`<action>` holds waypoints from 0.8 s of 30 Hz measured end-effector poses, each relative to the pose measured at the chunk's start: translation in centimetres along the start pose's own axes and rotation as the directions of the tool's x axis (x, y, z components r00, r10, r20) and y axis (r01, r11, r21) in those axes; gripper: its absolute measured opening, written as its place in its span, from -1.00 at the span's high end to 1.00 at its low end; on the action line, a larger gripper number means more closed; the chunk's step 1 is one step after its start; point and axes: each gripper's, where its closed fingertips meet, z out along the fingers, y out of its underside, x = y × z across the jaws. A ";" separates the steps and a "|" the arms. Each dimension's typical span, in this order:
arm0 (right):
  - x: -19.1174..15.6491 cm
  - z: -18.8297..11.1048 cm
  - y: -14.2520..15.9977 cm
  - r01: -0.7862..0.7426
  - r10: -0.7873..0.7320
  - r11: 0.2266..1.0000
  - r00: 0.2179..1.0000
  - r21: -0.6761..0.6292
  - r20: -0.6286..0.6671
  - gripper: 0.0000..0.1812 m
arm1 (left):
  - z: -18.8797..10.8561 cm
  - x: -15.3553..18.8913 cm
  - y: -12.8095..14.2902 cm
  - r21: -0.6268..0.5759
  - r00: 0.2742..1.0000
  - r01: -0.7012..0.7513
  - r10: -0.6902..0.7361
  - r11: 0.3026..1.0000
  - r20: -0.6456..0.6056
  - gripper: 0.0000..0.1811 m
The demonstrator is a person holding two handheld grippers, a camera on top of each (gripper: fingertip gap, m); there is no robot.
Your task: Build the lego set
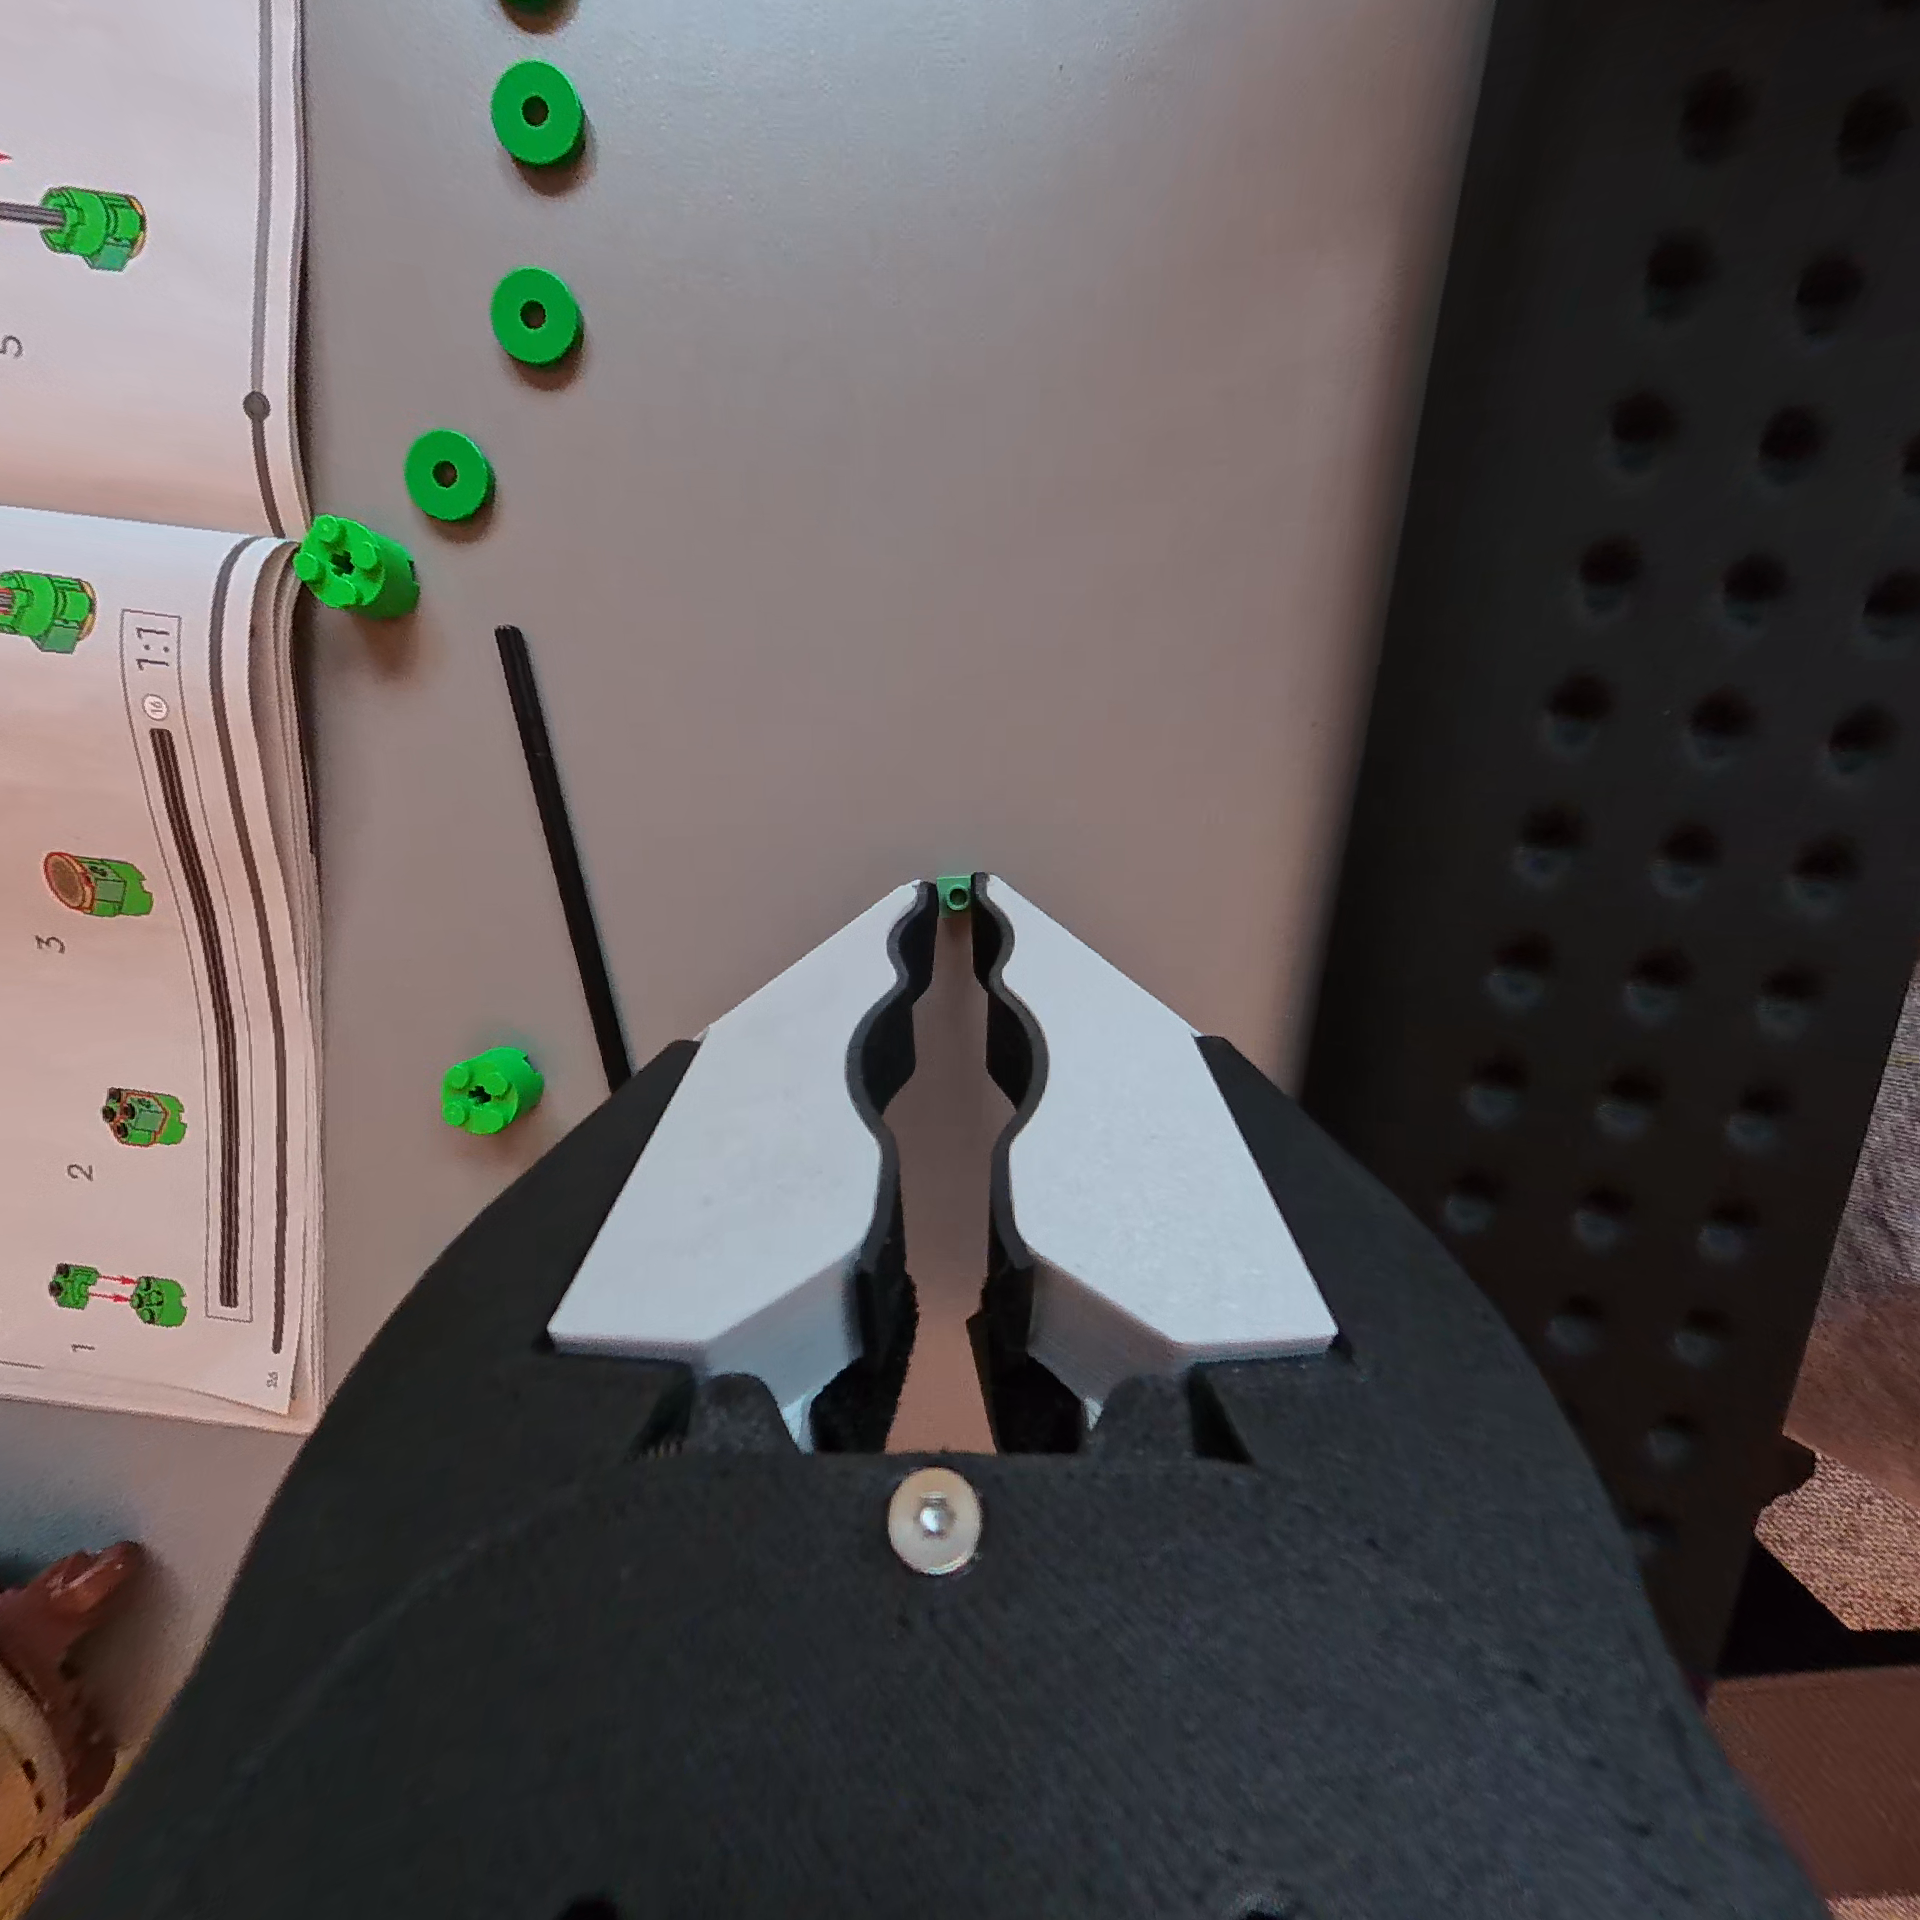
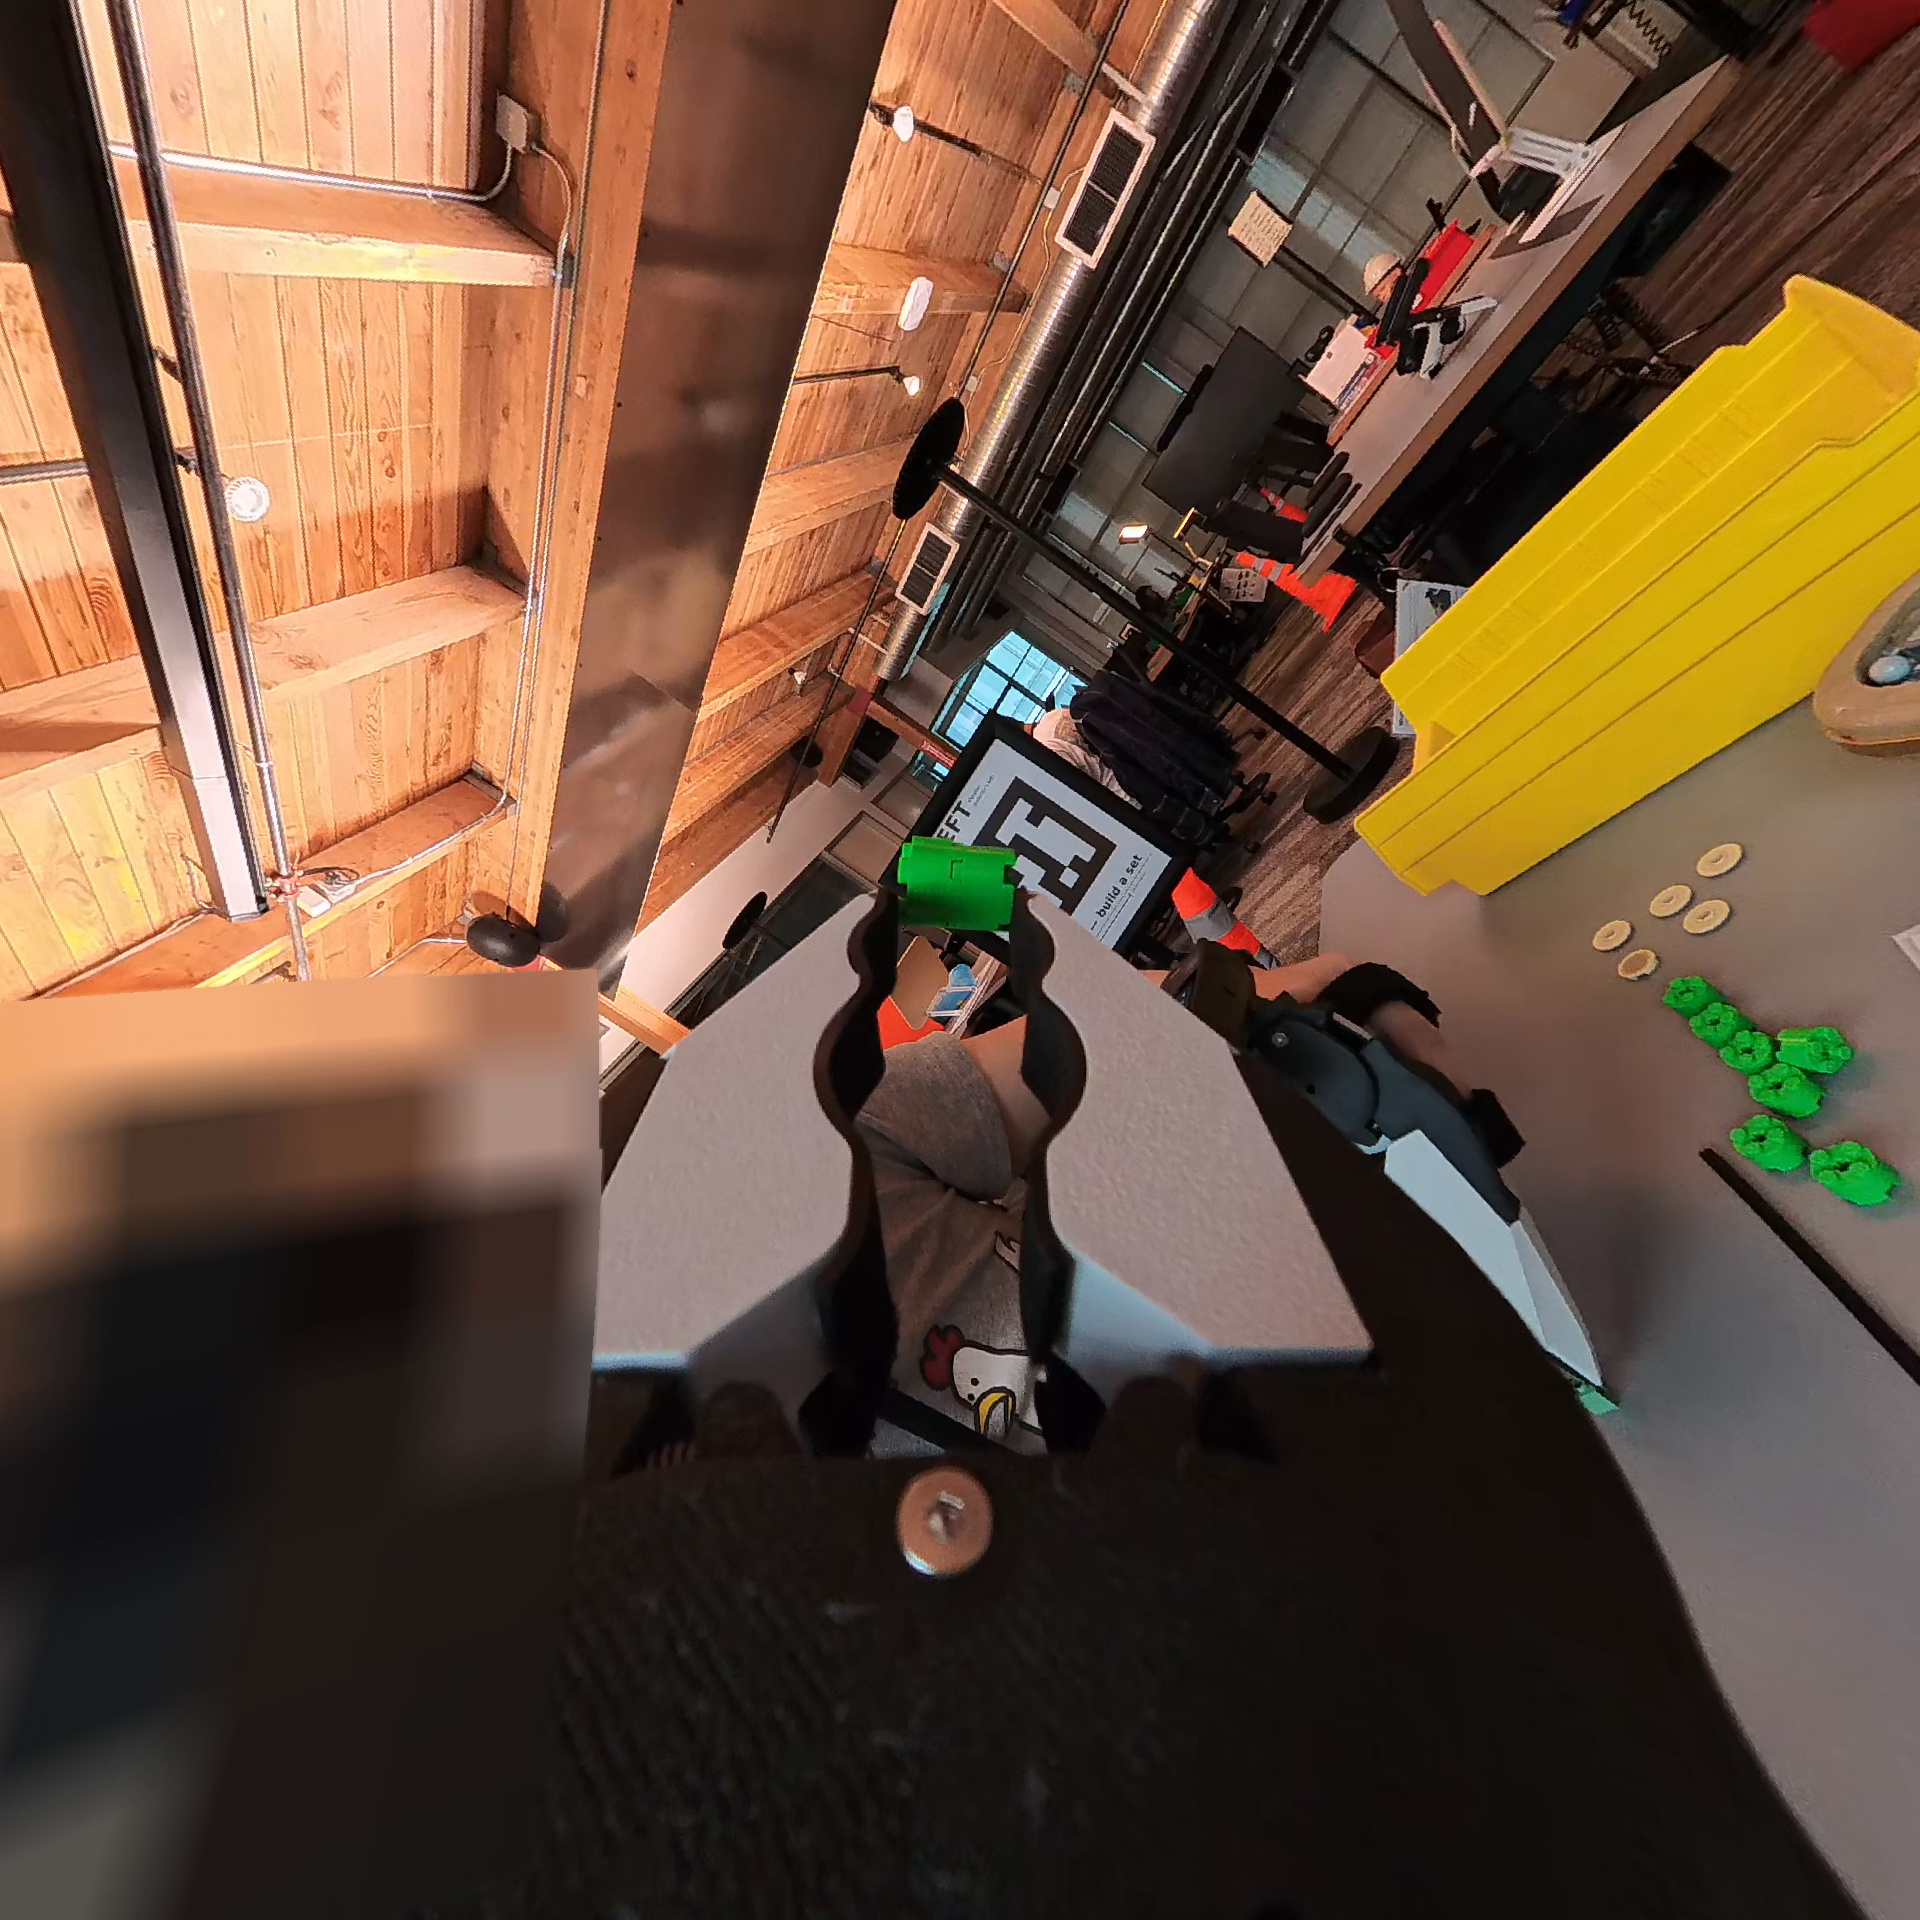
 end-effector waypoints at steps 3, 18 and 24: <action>0.0 0.0 0.0 -0.001 0.001 1.000 1.000 0.000 0.001 0.78 | 0.0 0.0 0.0 0.000 1.000 0.001 -0.001 1.000 -0.004 0.95; 0.1 -0.3 -0.2 0.002 -0.002 1.000 1.000 0.008 -0.003 0.79 | -0.9 -0.9 0.0 0.030 0.999 0.044 -0.044 0.999 0.011 0.98; 1.5 -0.3 -0.5 0.057 -0.056 0.998 0.997 0.005 -0.049 0.79 | -4.3 -1.9 -1.3 0.140 0.980 0.196 -0.190 0.971 -0.053 0.98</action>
